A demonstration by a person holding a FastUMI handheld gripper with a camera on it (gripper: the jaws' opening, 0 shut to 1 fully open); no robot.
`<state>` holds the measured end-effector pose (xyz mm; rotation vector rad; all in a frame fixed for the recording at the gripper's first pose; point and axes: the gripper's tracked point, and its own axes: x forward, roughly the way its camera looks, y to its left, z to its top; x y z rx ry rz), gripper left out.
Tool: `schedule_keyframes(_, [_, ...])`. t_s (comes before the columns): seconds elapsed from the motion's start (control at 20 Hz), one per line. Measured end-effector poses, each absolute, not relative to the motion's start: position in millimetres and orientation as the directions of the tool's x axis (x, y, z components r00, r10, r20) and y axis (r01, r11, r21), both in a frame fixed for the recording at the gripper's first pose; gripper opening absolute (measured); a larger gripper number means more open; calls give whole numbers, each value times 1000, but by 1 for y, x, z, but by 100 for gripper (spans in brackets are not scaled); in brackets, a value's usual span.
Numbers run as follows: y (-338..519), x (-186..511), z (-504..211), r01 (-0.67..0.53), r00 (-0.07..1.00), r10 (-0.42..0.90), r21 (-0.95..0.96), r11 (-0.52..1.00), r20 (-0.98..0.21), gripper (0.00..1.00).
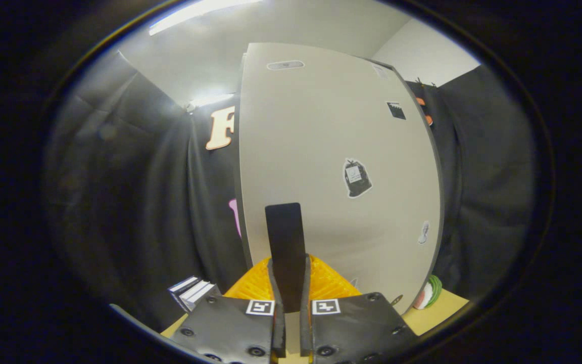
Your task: Open the shoe cabinet door, grab the shoes and put them into the shoe cabinet, then close the shoe cabinet door.
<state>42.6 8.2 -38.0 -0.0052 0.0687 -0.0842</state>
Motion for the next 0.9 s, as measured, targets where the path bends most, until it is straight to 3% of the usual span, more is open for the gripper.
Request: schedule_keyframes(0.9, [-58, -71, -17, 91, 994, -91, -11, 996, -58, 11])
